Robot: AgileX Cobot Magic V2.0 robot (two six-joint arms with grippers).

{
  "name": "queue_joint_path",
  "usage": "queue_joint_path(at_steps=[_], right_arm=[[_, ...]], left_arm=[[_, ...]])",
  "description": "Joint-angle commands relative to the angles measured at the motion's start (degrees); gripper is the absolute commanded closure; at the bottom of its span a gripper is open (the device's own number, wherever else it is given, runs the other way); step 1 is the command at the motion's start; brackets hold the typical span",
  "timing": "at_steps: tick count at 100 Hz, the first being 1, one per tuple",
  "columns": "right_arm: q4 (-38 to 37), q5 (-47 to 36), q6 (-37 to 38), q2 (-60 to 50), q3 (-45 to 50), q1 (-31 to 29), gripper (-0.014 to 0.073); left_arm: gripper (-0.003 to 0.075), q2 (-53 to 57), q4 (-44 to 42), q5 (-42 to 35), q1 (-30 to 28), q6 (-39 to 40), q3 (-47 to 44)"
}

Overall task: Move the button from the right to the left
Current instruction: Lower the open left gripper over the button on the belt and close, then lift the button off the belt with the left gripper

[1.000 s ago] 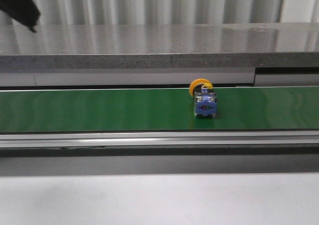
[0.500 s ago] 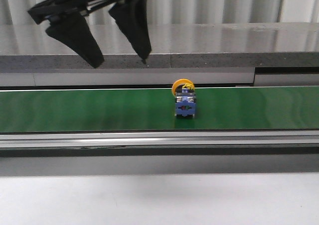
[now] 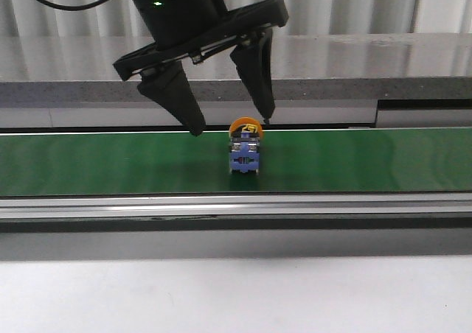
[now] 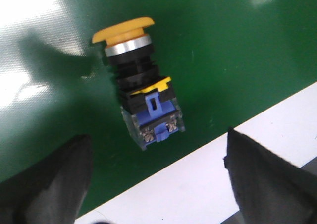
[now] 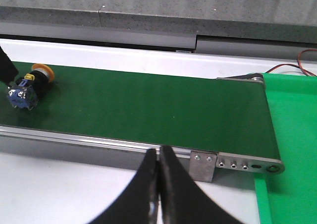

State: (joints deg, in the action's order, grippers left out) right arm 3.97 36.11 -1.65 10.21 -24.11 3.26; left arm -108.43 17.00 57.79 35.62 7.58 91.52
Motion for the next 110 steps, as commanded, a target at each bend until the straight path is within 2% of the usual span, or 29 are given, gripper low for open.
queue_joint_path(at_steps=[1,22,36,48,64,72,97,110], right_arm=[[0.19,-4.61,-0.55,0.69,-1.41,0.08,0.0660],[0.19,-4.61,-0.55,0.69,-1.41,0.08,0.0660],[0.19,-4.61,-0.55,0.69,-1.41,0.08,0.0660],[0.19,-4.61,-0.55,0.69,-1.41,0.08,0.0660],[0.19,-4.61,-0.55,0.69,-1.41,0.08,0.0660],[0.19,-4.61,-0.55,0.69,-1.41,0.08,0.0660],[0.19,-4.61,-0.55,0.69,-1.41,0.08,0.0660],[0.19,-4.61,-0.55,0.69,-1.41,0.08,0.0660]], left_arm=[[0.0187,1.74,1.98,-1.05,0.40,0.52,2.04],[0.0190,-0.82,1.20,-1.53,0.40,0.52,2.17],[0.0242,-1.92,0.28,-1.90,0.40,0.82,2.17],[0.0364,-2.05,0.28,-2.78,0.40,0.82,2.17],[0.0610,-2.05,0.17,-2.67,0.40,0.82,2.17],[0.0666,-2.05,0.08,-2.19,0.40,0.82,2.41],[0.0675,-1.28,-4.76,4.68,0.28,0.82,8.15],[0.0675,1.20,-9.34,5.45,-0.37,0.82,9.56]])
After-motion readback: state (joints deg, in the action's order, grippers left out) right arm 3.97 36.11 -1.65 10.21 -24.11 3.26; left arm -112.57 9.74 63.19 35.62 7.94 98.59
